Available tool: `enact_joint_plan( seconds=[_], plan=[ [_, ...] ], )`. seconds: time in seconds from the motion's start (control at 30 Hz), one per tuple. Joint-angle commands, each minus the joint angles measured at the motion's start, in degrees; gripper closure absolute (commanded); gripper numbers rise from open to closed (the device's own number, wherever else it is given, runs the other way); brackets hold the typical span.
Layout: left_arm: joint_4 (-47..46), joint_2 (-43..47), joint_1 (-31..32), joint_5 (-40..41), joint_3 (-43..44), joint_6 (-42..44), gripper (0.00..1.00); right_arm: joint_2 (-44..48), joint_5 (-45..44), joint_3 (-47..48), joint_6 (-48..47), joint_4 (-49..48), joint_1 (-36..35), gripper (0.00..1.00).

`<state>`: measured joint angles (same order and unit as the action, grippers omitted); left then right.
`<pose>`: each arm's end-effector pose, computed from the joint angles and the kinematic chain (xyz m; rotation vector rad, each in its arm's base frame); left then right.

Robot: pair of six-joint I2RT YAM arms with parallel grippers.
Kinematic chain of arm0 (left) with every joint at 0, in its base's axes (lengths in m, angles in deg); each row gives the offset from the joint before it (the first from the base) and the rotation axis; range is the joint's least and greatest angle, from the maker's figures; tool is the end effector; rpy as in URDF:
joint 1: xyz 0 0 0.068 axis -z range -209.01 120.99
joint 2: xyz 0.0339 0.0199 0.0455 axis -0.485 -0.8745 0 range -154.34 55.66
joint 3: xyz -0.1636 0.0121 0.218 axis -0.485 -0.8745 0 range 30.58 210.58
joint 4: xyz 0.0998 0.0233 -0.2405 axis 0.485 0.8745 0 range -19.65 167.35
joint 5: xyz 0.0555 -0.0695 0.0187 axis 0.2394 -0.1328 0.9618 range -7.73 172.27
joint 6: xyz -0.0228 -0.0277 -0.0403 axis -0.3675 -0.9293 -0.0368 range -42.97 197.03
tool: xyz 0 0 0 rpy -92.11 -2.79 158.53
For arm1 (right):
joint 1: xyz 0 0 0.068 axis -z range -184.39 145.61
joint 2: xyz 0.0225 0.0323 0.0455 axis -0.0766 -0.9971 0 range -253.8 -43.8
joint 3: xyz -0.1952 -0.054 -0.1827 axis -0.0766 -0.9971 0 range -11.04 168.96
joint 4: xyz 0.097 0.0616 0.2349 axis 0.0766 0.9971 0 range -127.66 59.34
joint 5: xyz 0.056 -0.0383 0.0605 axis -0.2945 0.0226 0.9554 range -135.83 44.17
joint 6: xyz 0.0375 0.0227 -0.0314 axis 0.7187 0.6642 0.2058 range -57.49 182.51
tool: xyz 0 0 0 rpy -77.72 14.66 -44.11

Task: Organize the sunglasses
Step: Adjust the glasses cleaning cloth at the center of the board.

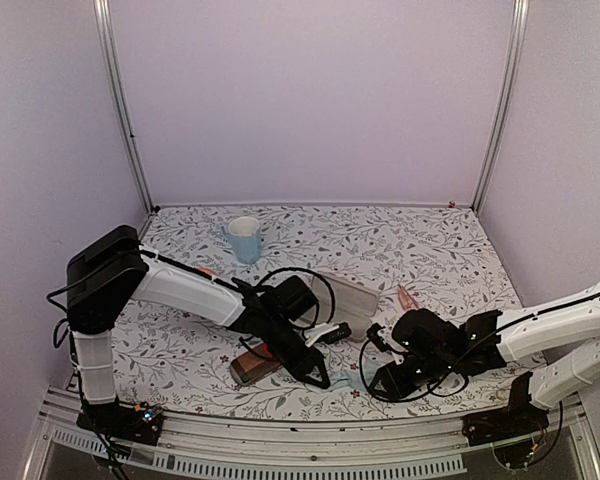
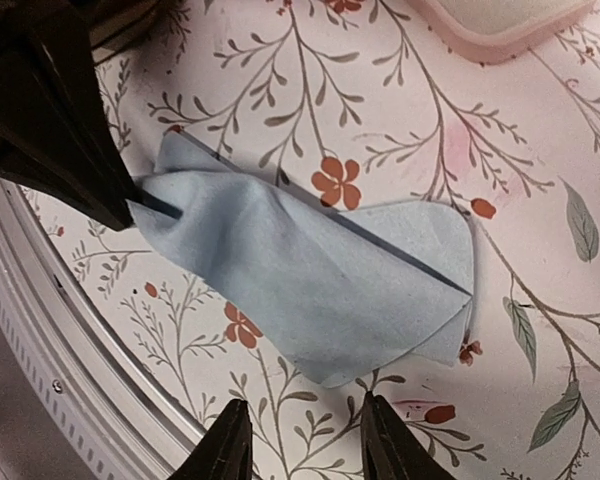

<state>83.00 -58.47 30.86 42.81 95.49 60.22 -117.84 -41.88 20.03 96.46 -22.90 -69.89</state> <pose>0.1717 -0.3411 0.1187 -1.2731 -2.5356 1.2343 0.0914 0.2067 0.1516 -0.7745 2.6406 0.6686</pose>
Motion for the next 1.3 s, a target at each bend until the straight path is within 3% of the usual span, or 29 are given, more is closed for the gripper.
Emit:
enact_joint_plan(
  seconds=[0.0, 0.43, 0.93, 1.27],
  plan=[
    [-1.41, -0.09, -0.65, -0.45, 1.06, -0.39, 1.0, -2.92, -3.48, 1.14, 1.11, 1.78, -1.42, 0.63],
    [-1.81, 0.65, -0.77, -0.62, 0.31, -0.15, 1.0, -9.89, -5.48, 5.16, 0.32, 2.84, -3.28, 0.66],
    [-2.24, 0.85, -1.01, -0.62, -0.87, -0.23, 1.0, -14.22, -11.2, 8.99, 2.94, 7.26, -6.04, 0.8],
    [-1.88, 3.24, -1.17, -0.18, -0.58, 0.07, 1.0, -10.0, -11.59, 8.8, 3.11, 6.89, -6.05, 1.0]
  ],
)
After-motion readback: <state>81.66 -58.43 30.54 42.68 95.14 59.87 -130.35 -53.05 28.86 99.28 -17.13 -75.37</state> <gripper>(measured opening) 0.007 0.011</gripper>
